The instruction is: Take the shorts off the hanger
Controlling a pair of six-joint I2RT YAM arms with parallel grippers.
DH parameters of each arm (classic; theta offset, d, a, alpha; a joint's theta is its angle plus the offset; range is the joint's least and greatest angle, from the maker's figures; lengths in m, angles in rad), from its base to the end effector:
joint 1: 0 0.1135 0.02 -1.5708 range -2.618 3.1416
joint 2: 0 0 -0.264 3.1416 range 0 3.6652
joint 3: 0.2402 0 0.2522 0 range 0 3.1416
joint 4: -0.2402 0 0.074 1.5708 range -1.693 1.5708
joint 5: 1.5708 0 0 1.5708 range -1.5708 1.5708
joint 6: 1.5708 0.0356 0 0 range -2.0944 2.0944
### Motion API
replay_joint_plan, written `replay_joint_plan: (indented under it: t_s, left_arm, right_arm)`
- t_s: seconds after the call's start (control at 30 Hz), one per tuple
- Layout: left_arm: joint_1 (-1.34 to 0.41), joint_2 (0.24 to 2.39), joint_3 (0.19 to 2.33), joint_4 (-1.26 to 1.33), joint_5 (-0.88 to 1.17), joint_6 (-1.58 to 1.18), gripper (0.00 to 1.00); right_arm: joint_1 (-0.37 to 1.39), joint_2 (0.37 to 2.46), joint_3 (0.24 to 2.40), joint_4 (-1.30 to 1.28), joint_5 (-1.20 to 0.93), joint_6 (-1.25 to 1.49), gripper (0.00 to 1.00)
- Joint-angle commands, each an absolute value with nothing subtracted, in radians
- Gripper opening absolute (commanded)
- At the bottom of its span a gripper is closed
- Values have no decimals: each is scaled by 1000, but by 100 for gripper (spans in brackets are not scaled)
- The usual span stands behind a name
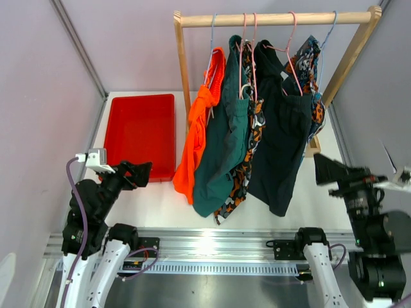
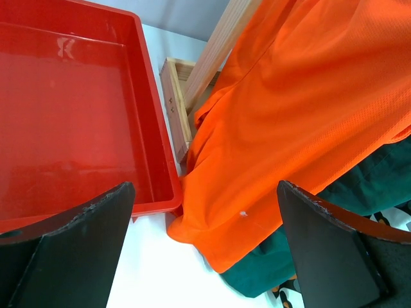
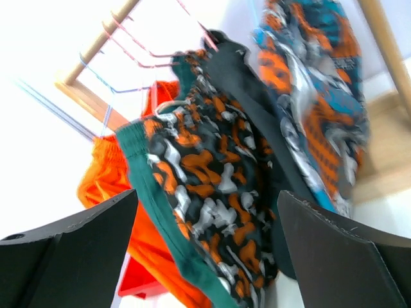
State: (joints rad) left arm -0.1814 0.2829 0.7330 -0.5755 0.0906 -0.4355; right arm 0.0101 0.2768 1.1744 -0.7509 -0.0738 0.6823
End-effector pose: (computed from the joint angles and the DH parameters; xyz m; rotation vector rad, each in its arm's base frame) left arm 0.0678 -0.0157 0.3341 -0.1500 1.7182 -0.5358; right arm -0.0198 0.0024 0.4306 0.4204 1.3917 0.6215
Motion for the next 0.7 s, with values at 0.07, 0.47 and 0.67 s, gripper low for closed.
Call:
replay_joint_plan:
  t_s: [0.07, 0.47, 0.67]
  left_arm:
    - [-186, 304, 732, -537, 112, -433, 99]
    - [-212, 388, 729, -551, 49, -446, 99]
    - [-236, 388, 732, -557, 49, -445, 99]
  right_arm:
    - [-80, 506, 1290, -387, -377, 687, 99]
    - [114, 1329, 2274, -598, 94, 395, 99]
    - [219, 1537, 2393, -821, 425, 232, 95]
